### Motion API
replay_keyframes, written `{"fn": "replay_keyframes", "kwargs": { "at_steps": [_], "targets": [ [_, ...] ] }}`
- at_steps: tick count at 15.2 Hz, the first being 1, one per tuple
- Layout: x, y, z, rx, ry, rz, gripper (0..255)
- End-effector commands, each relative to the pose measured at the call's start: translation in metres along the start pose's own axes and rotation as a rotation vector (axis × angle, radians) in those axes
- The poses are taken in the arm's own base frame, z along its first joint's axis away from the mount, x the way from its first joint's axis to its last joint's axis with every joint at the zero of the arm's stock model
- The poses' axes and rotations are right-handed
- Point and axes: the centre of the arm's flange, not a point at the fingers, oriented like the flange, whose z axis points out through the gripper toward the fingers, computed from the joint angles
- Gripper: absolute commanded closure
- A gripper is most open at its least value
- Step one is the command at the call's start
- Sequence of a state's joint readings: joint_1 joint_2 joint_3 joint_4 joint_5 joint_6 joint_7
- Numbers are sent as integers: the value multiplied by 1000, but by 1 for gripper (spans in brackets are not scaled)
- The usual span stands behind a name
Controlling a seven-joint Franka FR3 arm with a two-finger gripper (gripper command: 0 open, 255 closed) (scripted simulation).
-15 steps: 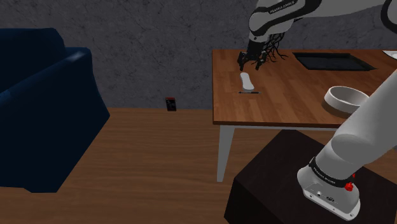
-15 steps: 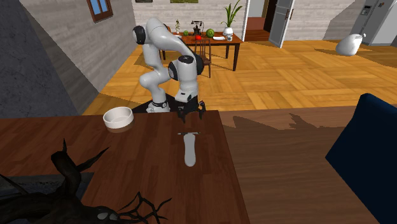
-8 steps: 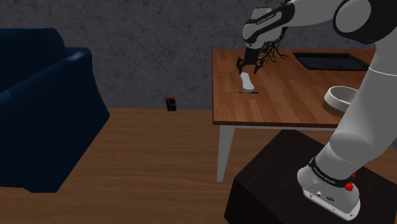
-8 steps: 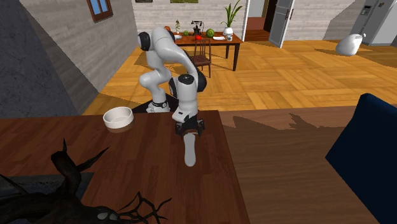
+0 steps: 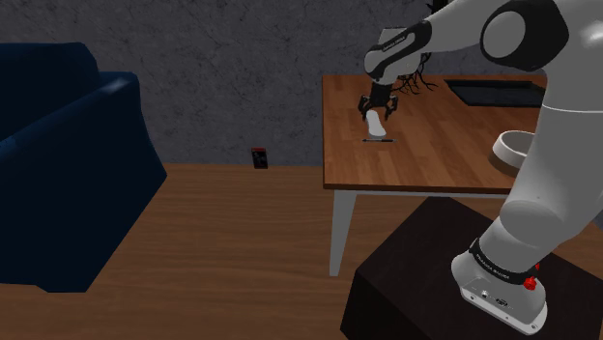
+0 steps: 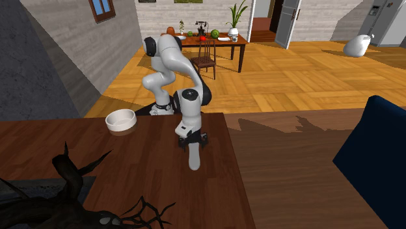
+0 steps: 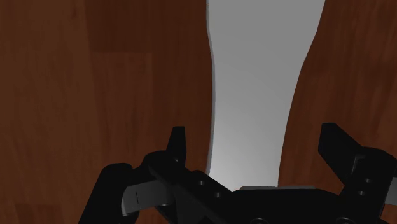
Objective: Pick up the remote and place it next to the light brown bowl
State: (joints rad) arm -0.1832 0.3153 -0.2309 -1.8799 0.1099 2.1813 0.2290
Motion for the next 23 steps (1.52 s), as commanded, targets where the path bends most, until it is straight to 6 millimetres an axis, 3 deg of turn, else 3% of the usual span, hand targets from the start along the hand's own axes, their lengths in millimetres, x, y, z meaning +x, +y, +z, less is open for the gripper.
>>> {"fn": "replay_keyframes", "kwargs": {
  "at_steps": [1,9,10,19,23],
  "targets": [
    [0,0,10,0,0,0,0],
    [0,0,13,0,0,0,0],
    [0,0,13,0,0,0,255],
    [0,0,13,0,0,0,255],
    [0,0,-8,0,0,0,255]
  ]
}}
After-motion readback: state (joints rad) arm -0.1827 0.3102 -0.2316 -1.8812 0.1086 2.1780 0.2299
